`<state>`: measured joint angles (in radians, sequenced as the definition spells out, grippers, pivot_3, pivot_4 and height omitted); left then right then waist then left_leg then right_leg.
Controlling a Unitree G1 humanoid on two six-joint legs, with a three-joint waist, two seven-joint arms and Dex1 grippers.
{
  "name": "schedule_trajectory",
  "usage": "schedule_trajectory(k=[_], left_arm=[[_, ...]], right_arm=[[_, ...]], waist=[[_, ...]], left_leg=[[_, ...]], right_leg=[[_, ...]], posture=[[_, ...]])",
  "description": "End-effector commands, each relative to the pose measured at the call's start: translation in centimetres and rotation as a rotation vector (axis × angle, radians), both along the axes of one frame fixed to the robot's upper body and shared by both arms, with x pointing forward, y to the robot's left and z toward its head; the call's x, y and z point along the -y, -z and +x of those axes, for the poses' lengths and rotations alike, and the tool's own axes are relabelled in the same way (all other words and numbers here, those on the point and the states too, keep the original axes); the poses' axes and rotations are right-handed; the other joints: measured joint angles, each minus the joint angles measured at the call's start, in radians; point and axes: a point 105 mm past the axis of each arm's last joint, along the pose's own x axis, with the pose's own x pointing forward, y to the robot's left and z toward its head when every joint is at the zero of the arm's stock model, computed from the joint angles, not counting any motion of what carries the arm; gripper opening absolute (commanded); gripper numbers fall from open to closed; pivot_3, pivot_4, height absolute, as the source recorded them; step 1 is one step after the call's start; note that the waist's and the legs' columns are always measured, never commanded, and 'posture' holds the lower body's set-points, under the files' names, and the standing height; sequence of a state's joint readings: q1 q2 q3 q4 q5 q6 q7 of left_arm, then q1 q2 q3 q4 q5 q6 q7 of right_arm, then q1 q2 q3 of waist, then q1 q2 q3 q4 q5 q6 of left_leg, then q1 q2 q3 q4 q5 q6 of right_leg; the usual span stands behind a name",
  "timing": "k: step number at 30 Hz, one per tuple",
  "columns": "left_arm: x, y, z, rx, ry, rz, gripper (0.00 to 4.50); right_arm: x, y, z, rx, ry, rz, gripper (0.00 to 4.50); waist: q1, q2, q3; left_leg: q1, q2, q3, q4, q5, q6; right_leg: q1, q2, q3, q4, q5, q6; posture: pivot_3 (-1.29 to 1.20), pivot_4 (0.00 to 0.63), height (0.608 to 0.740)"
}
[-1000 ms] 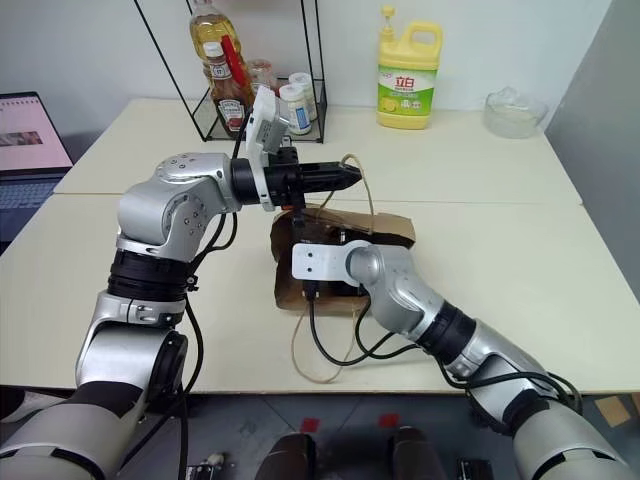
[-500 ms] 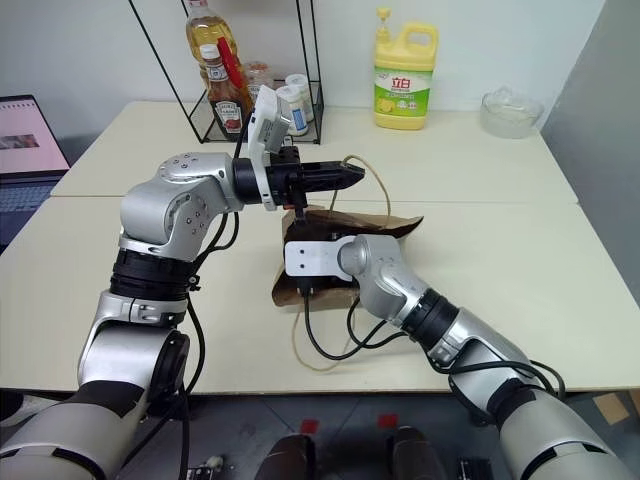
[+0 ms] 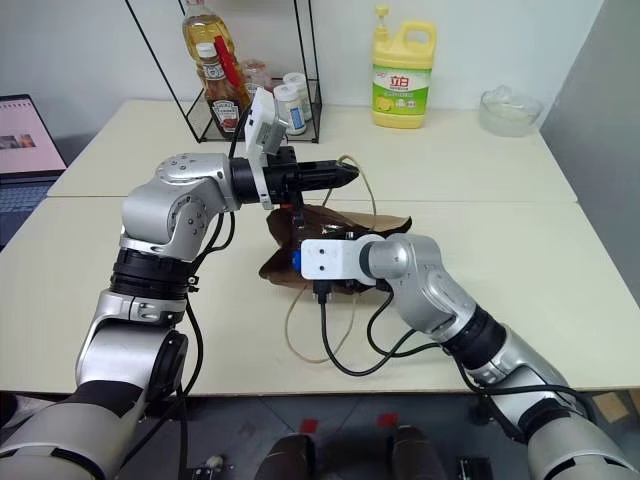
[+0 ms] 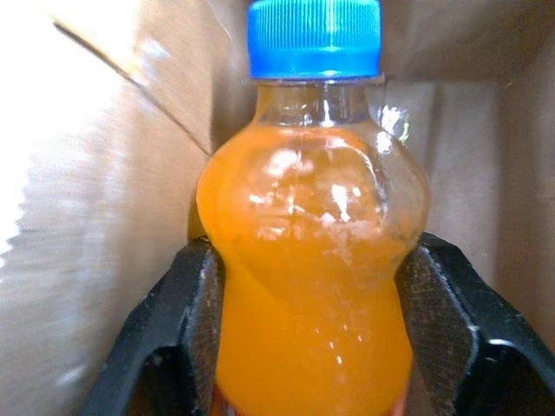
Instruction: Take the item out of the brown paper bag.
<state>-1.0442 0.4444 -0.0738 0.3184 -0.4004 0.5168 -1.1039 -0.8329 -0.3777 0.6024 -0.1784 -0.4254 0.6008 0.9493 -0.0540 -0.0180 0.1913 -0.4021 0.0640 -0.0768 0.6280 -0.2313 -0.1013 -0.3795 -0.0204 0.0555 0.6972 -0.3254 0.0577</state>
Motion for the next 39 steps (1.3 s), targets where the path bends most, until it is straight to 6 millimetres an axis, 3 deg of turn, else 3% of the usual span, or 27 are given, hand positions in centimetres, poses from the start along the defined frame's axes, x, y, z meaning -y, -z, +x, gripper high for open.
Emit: schedule_trajectory(k=[1, 5, 12, 21, 31, 35, 39], left_arm=[[0.1, -1.7, -0.3, 0.072, 0.010, -0.004, 0.00], [0.1, -1.8, -0.1, 0.078, 0.004, 0.000, 0.00], [0.2, -1.7, 0.2, 0.081, -0.002, 0.002, 0.00], [0.5, -1.5, 0.5, 0.085, -0.005, 0.008, 0.00], [0.5, -1.5, 0.7, 0.089, -0.009, 0.013, 0.00], [0.5, -1.4, 0.8, 0.090, -0.013, 0.017, 0.00], [0.6, -1.2, 0.7, 0.092, -0.009, 0.020, 0.00]], right_arm=[[-0.5, -2.4, -1.5, 0.009, -0.076, 0.096, 2.41], [0.0, -5.0, -3.1, 0.000, -0.166, 0.206, 2.40], [0.6, -6.7, -4.9, -0.015, -0.260, 0.312, 2.40], [1.7, -10.9, -7.9, -0.009, -0.374, 0.478, 2.40], [3.5, -14.7, -8.8, -0.025, -0.349, 0.608, 2.40], [5.6, -16.0, -8.0, -0.028, -0.266, 0.683, 2.40], [8.5, -18.7, -7.2, 0.009, -0.166, 0.800, 2.40]], waist=[[-0.001, 0.000, 0.000], [0.001, 0.000, 0.000], [0.001, 0.000, 0.000], [0.001, 0.000, 0.001], [0.004, 0.001, 0.001], [0.006, 0.001, 0.001], [0.007, 0.002, 0.002]], left_leg=[[0.000, 0.000, 0.000, 0.000, 0.000, 0.000], [-0.001, 0.000, 0.000, 0.000, 0.000, 0.000], [-0.001, 0.000, 0.000, 0.000, 0.000, 0.000], [-0.002, 0.000, 0.000, 0.000, 0.000, 0.000], [-0.002, 0.000, 0.000, 0.000, 0.000, 0.000], [-0.002, 0.000, 0.000, 0.000, 0.000, 0.000], [-0.003, 0.000, 0.000, 0.000, 0.000, 0.001]], right_leg=[[0.000, 0.000, 0.000, 0.000, 0.000, 0.000], [0.000, 0.000, 0.000, 0.000, 0.000, 0.000], [0.000, 0.000, 0.000, 0.000, 0.000, 0.000], [-0.001, 0.000, -0.001, -0.001, 0.000, 0.000], [-0.001, 0.000, -0.001, -0.001, 0.000, 0.000], [-0.001, 0.000, -0.001, -0.001, 0.000, 0.000], [-0.001, 0.000, 0.000, -0.001, 0.000, 0.000]], posture=[[0.00, 0.150, 0.740], [0.00, 0.150, 0.740], [0.00, 0.150, 0.740], [0.00, 0.150, 0.740], [0.00, 0.150, 0.740], [0.00, 0.150, 0.740], [0.00, 0.150, 0.740]])
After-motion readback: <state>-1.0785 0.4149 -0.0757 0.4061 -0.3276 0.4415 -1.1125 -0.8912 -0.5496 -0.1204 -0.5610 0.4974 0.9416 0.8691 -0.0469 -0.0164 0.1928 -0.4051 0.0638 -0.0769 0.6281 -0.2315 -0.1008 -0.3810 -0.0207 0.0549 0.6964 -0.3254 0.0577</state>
